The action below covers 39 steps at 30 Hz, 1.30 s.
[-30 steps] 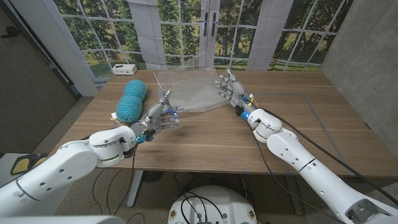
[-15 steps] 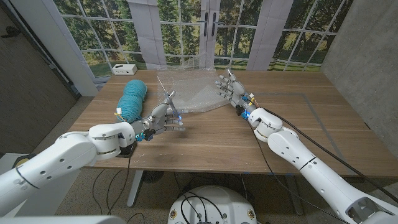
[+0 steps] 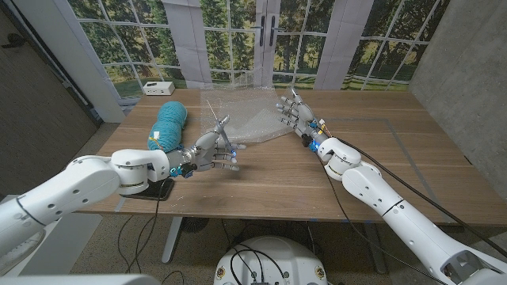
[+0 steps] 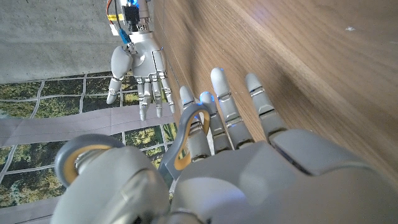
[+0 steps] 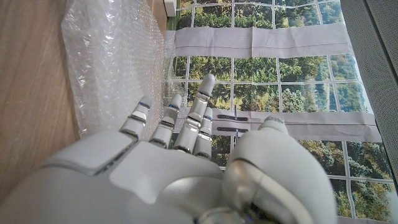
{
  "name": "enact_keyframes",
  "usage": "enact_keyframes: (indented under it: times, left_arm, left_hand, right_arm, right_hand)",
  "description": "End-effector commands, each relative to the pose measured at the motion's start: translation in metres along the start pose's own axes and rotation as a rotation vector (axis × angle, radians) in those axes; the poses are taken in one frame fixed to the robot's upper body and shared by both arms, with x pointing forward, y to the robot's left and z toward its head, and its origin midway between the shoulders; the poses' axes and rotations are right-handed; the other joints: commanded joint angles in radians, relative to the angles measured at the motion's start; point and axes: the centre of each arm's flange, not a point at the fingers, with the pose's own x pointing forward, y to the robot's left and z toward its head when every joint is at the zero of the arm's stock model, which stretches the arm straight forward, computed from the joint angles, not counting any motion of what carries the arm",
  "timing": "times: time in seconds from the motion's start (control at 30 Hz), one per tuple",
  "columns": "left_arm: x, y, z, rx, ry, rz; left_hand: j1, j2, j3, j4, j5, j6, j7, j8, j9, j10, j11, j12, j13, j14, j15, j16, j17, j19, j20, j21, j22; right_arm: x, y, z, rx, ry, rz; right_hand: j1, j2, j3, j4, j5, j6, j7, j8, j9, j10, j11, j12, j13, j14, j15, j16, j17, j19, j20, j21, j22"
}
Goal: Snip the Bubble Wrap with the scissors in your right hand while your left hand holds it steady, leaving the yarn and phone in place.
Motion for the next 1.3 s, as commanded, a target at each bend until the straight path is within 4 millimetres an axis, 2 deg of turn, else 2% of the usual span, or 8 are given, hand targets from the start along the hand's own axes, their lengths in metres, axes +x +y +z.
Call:
enact_keyframes:
  times: [0.03,0.6,0.97,1.13,1.3]
  left_arm:
    - [0.000,-0.003,0.000,0.009,0.019,-0.069]
    - [0.001,-0.002,-0.005,0.014,0.030,-0.110]
    - [-0.004,-0.002,-0.003,0.023,0.024,-0.113]
    - [-0.006,-0.005,-0.004,0.022,0.018,-0.120]
    - [-0.010,-0.005,-0.006,0.019,0.016,-0.112]
  left_hand:
    - [-0.011,0.002,-0.004,0.006,0.013,-0.131,0.142,-0.002,-0.002,0.007,0.001,0.004,0.004,0.011,0.001,0.001,0.003,-0.002,-0.001,-0.005,0.002]
    - [-0.029,0.001,-0.003,0.009,0.032,-0.139,0.148,-0.019,-0.020,0.000,0.006,0.008,0.012,-0.001,0.008,0.004,0.016,0.001,-0.002,-0.017,0.002]
    - [-0.036,0.003,-0.002,0.009,0.043,-0.141,0.147,-0.024,-0.032,-0.001,0.007,0.009,0.012,-0.003,0.010,0.005,0.016,0.004,-0.002,-0.025,0.002]
    - [-0.037,0.004,-0.001,0.008,0.046,-0.142,0.146,-0.026,-0.036,0.000,0.008,0.010,0.013,0.001,0.008,0.003,0.012,0.005,-0.002,-0.028,0.002]
    - [-0.037,0.005,0.000,0.008,0.051,-0.142,0.145,-0.028,-0.041,-0.002,0.007,0.011,0.015,0.000,0.008,0.003,0.011,0.006,-0.002,-0.031,0.003]
  right_arm:
    - [0.000,-0.003,0.000,-0.021,-0.004,-0.011]
    - [-0.004,-0.005,0.002,-0.107,-0.016,-0.023]
    - [-0.008,-0.005,0.005,-0.155,-0.033,-0.036]
    - [-0.009,-0.003,0.007,-0.214,-0.038,-0.030]
    - [-0.009,0.000,0.006,-0.244,-0.027,-0.028]
  right_hand:
    - [-0.002,-0.001,-0.002,-0.005,0.005,0.000,0.001,0.003,-0.001,0.006,0.001,-0.005,0.003,0.011,-0.116,0.006,0.001,-0.006,0.003,-0.003,0.005]
    - [-0.004,-0.002,-0.002,-0.010,0.005,-0.013,0.006,-0.003,-0.002,-0.005,0.009,-0.014,0.008,0.006,-0.108,0.004,-0.005,-0.009,0.003,-0.004,0.005]
    - [-0.007,0.000,0.000,-0.014,0.005,-0.024,0.005,-0.008,-0.002,-0.038,0.023,-0.032,0.014,-0.005,-0.099,0.001,-0.010,-0.011,0.002,-0.004,0.005]
    - [0.023,0.023,0.021,-0.030,0.007,-0.025,0.000,-0.007,-0.002,-0.053,0.020,-0.043,0.018,-0.014,-0.100,-0.002,-0.017,-0.007,0.001,-0.002,0.005]
    - [0.034,0.025,0.026,-0.039,0.006,-0.029,-0.002,-0.008,-0.002,-0.056,0.012,-0.047,0.020,-0.017,-0.101,-0.004,-0.020,-0.005,0.001,-0.001,0.005]
